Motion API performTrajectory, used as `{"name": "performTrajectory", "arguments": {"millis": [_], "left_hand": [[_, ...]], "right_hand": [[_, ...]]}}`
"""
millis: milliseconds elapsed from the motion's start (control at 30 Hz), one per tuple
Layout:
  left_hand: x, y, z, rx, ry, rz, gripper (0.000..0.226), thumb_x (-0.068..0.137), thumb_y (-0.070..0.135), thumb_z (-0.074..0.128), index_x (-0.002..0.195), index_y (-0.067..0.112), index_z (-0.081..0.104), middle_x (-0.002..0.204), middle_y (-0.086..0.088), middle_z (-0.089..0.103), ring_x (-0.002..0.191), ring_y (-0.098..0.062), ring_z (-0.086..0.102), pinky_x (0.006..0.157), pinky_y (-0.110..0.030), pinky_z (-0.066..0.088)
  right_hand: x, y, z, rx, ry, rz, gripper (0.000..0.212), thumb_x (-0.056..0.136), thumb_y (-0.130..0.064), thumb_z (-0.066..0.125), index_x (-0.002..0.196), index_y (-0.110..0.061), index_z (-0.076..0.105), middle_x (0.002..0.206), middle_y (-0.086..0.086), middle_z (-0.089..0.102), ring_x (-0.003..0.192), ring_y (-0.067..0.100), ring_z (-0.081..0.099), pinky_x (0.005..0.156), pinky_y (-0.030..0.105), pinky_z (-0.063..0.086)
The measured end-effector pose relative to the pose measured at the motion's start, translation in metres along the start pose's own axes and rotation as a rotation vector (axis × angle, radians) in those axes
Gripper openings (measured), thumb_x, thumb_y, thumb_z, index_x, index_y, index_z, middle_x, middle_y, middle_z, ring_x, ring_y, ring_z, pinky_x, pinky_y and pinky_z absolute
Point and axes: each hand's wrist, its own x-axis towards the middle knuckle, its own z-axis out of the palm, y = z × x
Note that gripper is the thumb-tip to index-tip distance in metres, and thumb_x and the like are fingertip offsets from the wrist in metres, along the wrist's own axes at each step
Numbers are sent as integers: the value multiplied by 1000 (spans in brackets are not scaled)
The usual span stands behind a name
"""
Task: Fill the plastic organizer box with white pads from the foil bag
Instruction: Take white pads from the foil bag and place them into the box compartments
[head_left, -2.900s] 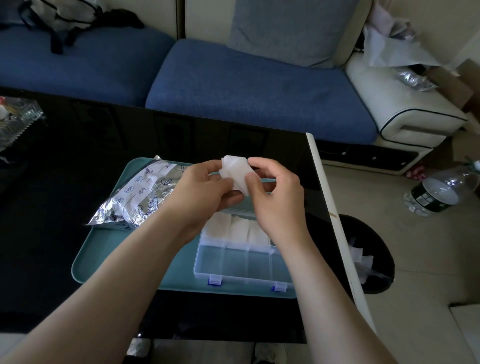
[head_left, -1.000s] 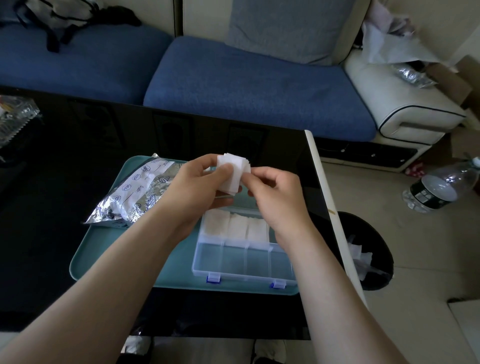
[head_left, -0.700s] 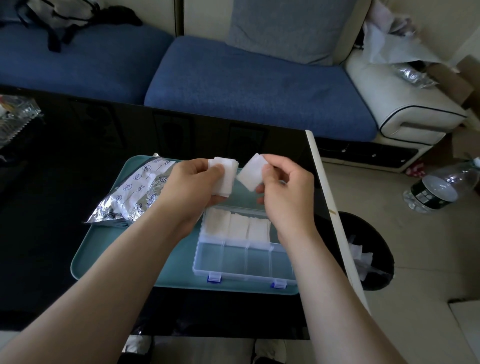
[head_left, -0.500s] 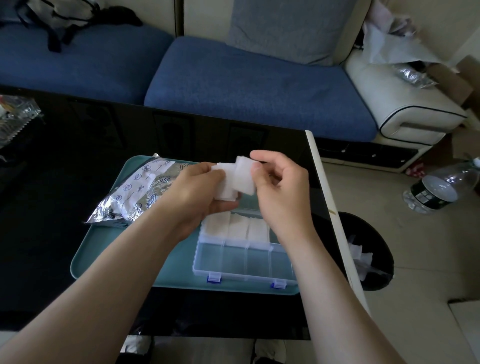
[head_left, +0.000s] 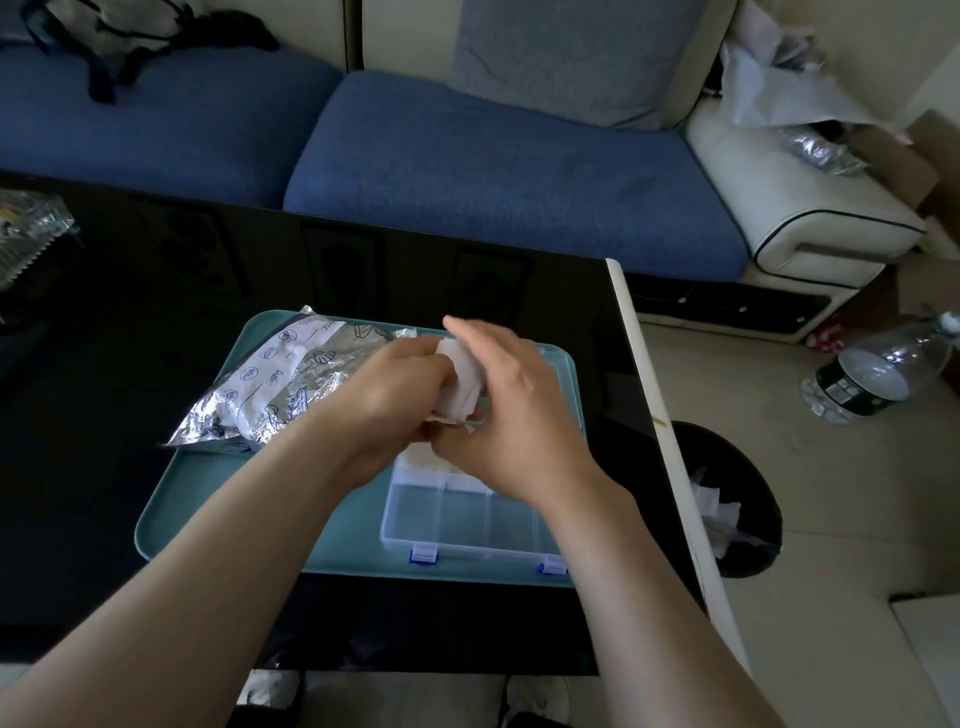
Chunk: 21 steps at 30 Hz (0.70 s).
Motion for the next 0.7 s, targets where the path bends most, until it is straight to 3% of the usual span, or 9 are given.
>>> {"name": "performTrajectory", "arguments": {"millis": [100, 200, 333, 467, 567, 633, 700], "left_hand": [[-2, 2, 2, 28, 4, 10, 28, 99, 4, 41, 95, 10, 68, 76, -2, 74, 68, -14, 70, 78, -40, 54], [-3, 4, 1, 28, 3, -5, 26, 99, 7, 43, 90, 12, 67, 70, -1, 72, 70, -19, 70, 81, -42, 54], [-2, 2, 0, 86, -20, -22, 20, 95, 9, 50, 94, 10, 70, 79, -7, 73, 82, -25, 68, 79, -42, 55], [-2, 1, 0, 61, -40, -37, 16, 99, 5, 53, 103, 6, 69, 86, -6, 76, 80, -18, 71, 68, -30, 57], [0, 0, -1, -1, -26, -56, 18, 97, 3, 52, 108, 4, 67, 91, -10, 76, 85, -23, 70, 72, -35, 56], [0, 4, -2, -170, -37, -97, 27, 98, 8, 46, 113, 3, 68, 99, -16, 77, 89, -27, 69, 79, -39, 57], [-1, 7, -4, -341, -70, -143, 38, 101, 16, 38, 121, 4, 68, 109, -21, 76, 93, -30, 70, 90, -44, 55]], "right_hand": [[0, 1, 0, 4, 17, 21, 81, 82, -28, 85, 155, -23, 49, 143, -2, 63, 130, 19, 59, 107, 44, 51], [-1, -3, -3, 25, -3, 12, 87, 85, -30, 83, 158, -29, 37, 138, -1, 65, 121, 20, 64, 99, 44, 55], [-2, -4, -3, 65, 18, 5, 59, 85, -27, 83, 124, -26, 39, 101, 0, 67, 83, 20, 68, 68, 49, 59], [0, 1, -1, 41, 91, -56, 32, 79, -24, 83, 98, -24, 57, 103, -7, 63, 89, 13, 63, 73, 43, 58], [1, 3, -1, 30, 138, -86, 24, 78, -22, 84, 92, -22, 65, 97, -9, 66, 85, 11, 65, 71, 41, 57], [0, 3, -3, 82, 186, -77, 24, 79, -27, 84, 93, -23, 65, 98, -11, 71, 87, 8, 69, 71, 37, 59], [-2, 2, -5, 145, 217, -51, 32, 76, -22, 90, 95, -21, 65, 105, -12, 73, 93, -5, 70, 72, 20, 57]]}}
